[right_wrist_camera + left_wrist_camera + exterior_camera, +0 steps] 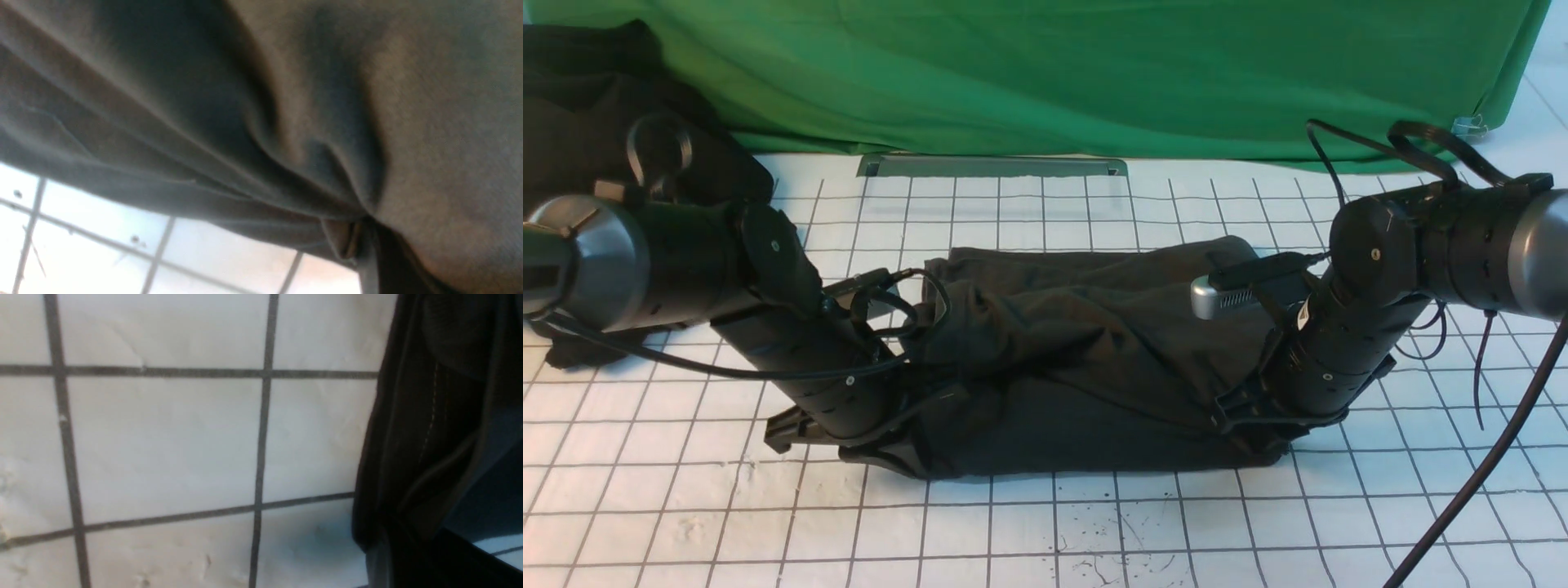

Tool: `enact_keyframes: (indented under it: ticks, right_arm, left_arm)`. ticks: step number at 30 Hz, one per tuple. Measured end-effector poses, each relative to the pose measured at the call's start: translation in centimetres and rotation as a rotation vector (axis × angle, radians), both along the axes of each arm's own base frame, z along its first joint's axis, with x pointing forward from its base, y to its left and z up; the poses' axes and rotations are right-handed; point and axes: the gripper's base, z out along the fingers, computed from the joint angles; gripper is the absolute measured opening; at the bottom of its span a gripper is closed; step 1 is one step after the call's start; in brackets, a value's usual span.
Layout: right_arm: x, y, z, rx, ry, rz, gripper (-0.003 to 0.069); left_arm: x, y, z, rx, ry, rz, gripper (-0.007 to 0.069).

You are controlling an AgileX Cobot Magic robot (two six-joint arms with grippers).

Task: Fold a long-sleeved shirt over a white checkered tablecloth.

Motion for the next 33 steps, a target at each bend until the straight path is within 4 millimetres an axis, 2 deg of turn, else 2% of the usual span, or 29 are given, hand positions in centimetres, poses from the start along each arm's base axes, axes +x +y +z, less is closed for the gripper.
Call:
enact_keyframes:
  ticks: [5, 7, 12, 16, 20, 22, 26, 29, 30, 31, 32, 33]
  right_arm:
    - [-1.4, -0.6, 0.5, -0.043, 0.104, 0.027, 0.0095]
    - [-2.2, -0.9, 0.7, -0.056, 0.139, 0.030, 0.0095]
    - [-5.2, -2.2, 0.6, -0.075, 0.201, 0.005, 0.0095]
    - [-6.2, -2.6, 0.0, -0.063, 0.171, -0.006, 0.0095]
    - [-6.4, -2.7, -0.1, -0.054, 0.148, -0.010, 0.0117]
    - [-6.4, -2.7, -0.1, -0.053, 0.145, -0.011, 0.0150]
    - [-6.4, -2.9, 0.3, -0.055, 0.115, 0.000, 0.0359]
    - [-6.8, -3.1, 1.9, -0.046, 0.065, 0.023, 0.0531]
    - [-6.8, -3.1, 2.1, -0.044, 0.060, 0.023, 0.0531]
    - [-7.0, -3.3, 3.2, -0.038, 0.040, 0.033, 0.0569]
    - [-7.3, -3.4, 4.8, -0.029, 0.012, 0.044, 0.0581]
    - [-7.6, -3.5, 5.9, -0.020, -0.011, 0.049, 0.0580]
  left_arm:
    - [-1.5, -0.1, 2.1, -0.004, 0.027, -0.053, 0.0008]
    - [-2.3, -0.3, 2.3, 0.000, 0.056, -0.080, 0.0008]
    - [-4.7, -0.7, 1.0, 0.009, 0.147, -0.101, 0.0008]
    - [-5.8, -1.2, -0.1, 0.017, 0.164, -0.109, 0.0008]
    - [-5.8, -1.3, -0.3, 0.015, 0.149, -0.103, 0.0014]
    - [-5.8, -1.3, -0.3, 0.017, 0.148, -0.104, 0.0024]
    - [-5.8, -1.1, -0.1, 0.045, 0.147, -0.132, 0.0113]
    - [-5.3, -1.0, 1.4, 0.064, 0.091, -0.163, 0.0215]
    - [-5.2, -1.0, 1.6, 0.063, 0.082, -0.165, 0.0221]
    - [-5.1, -1.0, 2.6, 0.063, 0.052, -0.173, 0.0261]
    - [-4.9, -1.0, 4.1, 0.057, 0.007, -0.183, 0.0309]
    - [-4.9, -1.0, 5.0, 0.051, -0.018, -0.185, 0.0326]
